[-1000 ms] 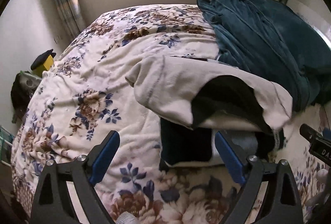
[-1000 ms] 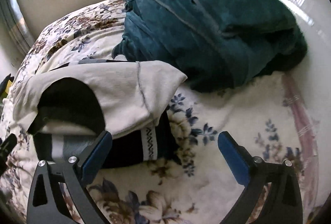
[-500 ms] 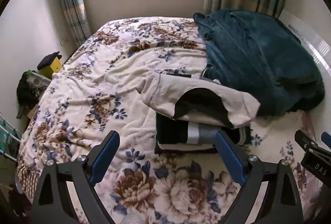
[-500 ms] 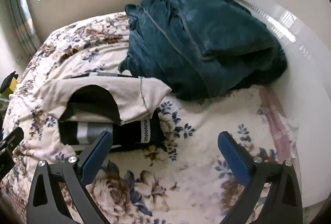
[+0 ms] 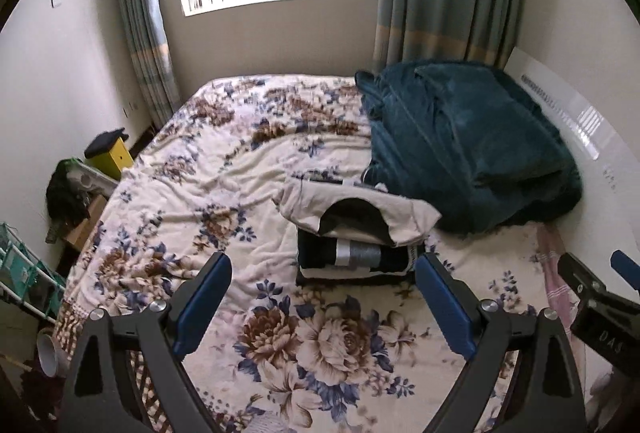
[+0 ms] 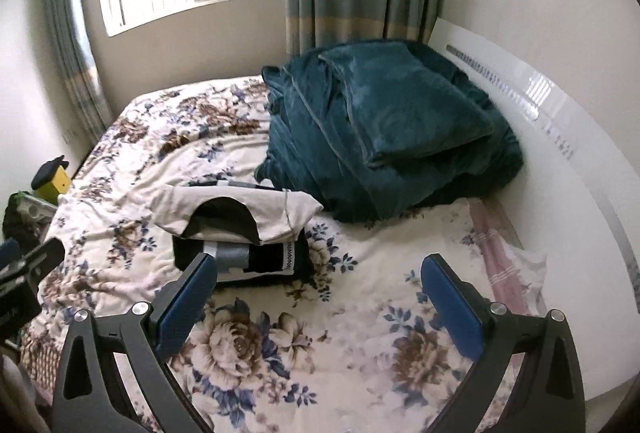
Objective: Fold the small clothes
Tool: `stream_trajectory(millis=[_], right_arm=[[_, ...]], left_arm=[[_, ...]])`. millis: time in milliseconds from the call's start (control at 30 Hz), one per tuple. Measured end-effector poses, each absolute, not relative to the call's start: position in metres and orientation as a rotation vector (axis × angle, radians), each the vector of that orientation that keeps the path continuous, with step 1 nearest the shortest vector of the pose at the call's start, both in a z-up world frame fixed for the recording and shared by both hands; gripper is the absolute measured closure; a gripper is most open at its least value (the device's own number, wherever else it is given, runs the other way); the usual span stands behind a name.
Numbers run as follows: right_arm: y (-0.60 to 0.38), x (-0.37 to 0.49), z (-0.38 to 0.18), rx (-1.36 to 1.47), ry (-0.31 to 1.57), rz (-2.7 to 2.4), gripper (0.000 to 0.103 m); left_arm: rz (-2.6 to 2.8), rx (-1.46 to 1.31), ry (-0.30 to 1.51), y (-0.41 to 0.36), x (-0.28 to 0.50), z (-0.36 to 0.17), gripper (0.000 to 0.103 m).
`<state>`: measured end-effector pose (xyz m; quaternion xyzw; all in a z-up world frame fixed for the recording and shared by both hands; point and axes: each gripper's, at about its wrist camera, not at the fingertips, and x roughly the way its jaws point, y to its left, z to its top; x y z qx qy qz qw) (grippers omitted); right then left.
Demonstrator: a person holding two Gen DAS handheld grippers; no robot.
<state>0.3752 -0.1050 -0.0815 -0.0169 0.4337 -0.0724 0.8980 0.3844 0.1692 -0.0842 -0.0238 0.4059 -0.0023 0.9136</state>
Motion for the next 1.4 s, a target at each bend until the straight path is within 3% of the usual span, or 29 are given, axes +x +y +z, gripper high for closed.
stream_trajectory(millis=[233, 533, 800, 900, 1400], right_arm=[[-0.109, 0.321, -0.006, -0.043, 0.833, -0.112, 0.000], [-0.110, 0.274, 0.050, -0.042, 0.786, -0.076, 0.000], [-0.111, 0.264, 0.065, -0.046, 0.769, -0.066, 0.000], [-0.110, 0.265, 0.067, -0.054, 0.768, -0.061, 0.000], [-0.110, 0.268, 0.067, -0.062, 0.769, -0.051, 0.000]], left_arm=[[-0.012, -0.065, 0.807, 0.166, 0.339, -0.038, 0.009], [-0.039, -0.073, 0.779, 0.157, 0.304, -0.008, 0.009], [-0.037, -0.070, 0.749, 0.154, 0.291, 0.005, 0.009], [-0.041, -0.067, 0.748, 0.154, 0.288, 0.007, 0.000], [-0.013, -0.065, 0.748, 0.150, 0.286, 0.008, 0.000]])
